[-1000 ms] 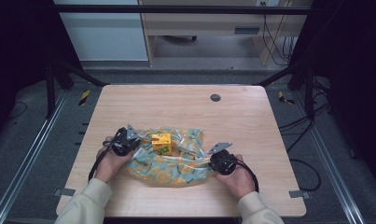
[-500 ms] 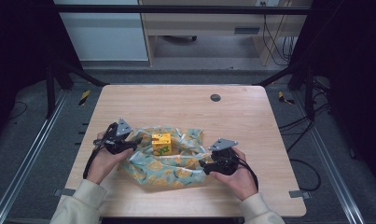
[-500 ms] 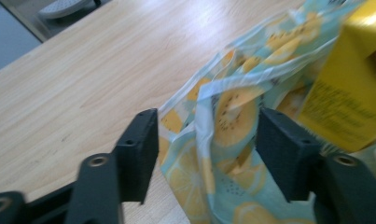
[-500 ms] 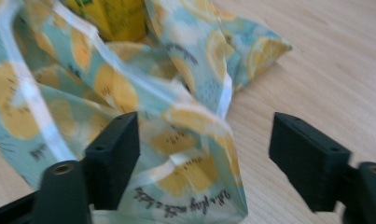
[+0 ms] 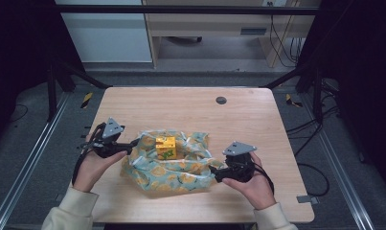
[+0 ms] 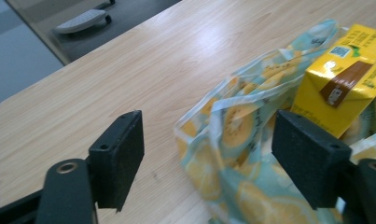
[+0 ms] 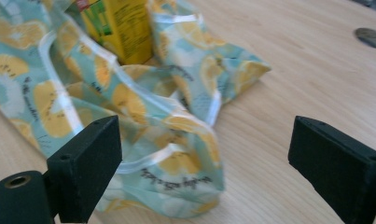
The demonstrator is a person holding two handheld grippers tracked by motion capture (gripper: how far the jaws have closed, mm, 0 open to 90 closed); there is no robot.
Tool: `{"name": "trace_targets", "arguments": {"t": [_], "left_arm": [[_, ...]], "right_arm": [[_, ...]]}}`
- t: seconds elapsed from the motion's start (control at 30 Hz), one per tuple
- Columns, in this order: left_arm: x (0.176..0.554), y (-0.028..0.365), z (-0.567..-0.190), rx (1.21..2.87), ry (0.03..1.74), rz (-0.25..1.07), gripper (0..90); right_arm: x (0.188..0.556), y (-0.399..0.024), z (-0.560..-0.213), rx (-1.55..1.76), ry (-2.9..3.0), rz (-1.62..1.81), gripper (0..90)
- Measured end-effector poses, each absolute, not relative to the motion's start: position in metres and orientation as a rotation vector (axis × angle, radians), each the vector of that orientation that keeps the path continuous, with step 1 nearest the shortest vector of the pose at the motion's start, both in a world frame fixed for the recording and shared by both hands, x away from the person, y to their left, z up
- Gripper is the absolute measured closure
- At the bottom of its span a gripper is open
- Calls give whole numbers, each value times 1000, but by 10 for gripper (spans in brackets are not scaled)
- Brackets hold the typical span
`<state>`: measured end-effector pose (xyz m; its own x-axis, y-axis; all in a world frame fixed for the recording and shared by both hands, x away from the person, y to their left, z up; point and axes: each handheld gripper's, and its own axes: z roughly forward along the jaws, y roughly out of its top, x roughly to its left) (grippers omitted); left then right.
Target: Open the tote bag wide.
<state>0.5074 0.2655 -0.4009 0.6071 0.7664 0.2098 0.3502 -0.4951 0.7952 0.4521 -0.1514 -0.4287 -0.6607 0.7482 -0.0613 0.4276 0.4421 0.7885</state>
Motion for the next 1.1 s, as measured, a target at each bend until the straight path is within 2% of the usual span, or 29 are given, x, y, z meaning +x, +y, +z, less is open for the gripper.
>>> {"name": "trace_targets", "arguments": {"t": [0.2, 0.43, 0.87, 1.1], "left_arm": [[503, 290, -403, 2092, 972, 722, 161], [499, 318, -413, 2073, 1062, 717, 108], [487, 337, -447, 2130, 1122, 671, 70], [467, 339, -473, 2163, 1197, 649, 70]], "right_arm": [[455, -180, -426, 1115, 2164, 1093, 69], [459, -212, -432, 1251, 2046, 1064, 54], [469, -235, -460, 1364, 2055, 955, 100], [470, -239, -478, 1428, 2087, 898, 110]]}}
